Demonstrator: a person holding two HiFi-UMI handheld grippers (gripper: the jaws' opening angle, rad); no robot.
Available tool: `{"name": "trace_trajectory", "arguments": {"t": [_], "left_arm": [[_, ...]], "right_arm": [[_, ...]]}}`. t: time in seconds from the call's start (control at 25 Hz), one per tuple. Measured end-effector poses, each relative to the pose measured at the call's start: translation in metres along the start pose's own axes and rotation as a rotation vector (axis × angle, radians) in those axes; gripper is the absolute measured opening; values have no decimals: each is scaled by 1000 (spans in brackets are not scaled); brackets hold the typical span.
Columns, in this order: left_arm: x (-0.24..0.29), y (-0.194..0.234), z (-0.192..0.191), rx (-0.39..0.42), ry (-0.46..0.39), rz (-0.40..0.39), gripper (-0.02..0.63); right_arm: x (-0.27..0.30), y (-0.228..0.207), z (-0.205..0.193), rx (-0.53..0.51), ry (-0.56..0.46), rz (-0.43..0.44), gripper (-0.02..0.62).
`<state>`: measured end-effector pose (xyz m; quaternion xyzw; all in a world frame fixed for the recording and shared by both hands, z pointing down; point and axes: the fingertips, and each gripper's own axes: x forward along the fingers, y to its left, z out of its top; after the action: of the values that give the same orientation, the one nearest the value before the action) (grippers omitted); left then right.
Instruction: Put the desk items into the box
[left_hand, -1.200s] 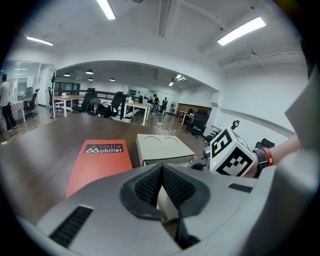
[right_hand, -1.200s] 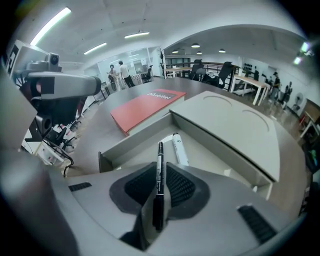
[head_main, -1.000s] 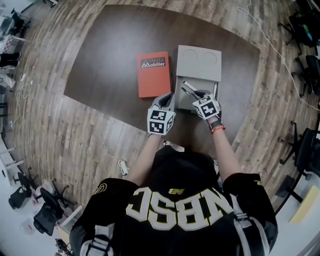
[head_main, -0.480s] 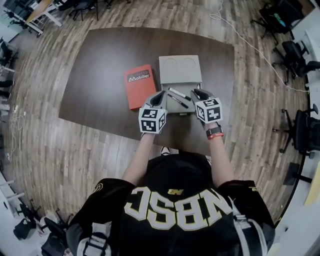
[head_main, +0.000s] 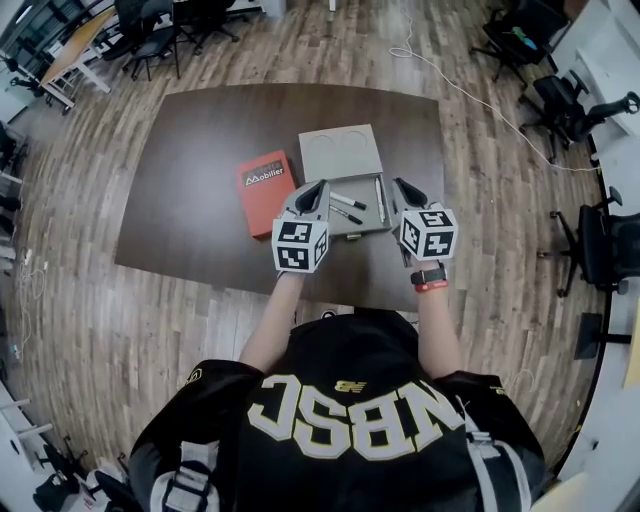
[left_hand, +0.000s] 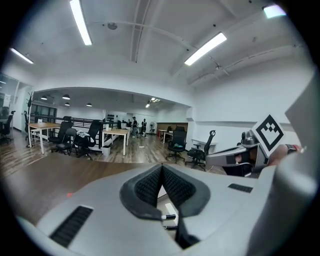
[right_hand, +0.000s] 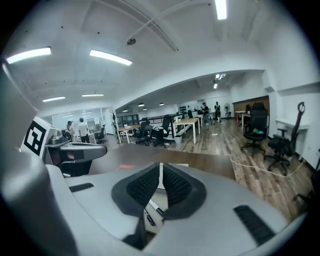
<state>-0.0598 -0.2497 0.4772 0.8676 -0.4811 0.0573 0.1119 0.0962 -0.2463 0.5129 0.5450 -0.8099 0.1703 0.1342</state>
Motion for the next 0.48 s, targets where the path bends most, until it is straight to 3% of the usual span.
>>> {"name": "trace_trajectory", "arguments": {"t": [0.2, 0.48], "left_arm": [[-6, -12, 10, 9, -27, -18, 15], [-10, -14, 1, 7, -22, -19, 15]], "right_arm": [[-22, 7, 19, -43, -94, -47, 9], [-28, 13, 16, -22, -111, -52, 9]]}}
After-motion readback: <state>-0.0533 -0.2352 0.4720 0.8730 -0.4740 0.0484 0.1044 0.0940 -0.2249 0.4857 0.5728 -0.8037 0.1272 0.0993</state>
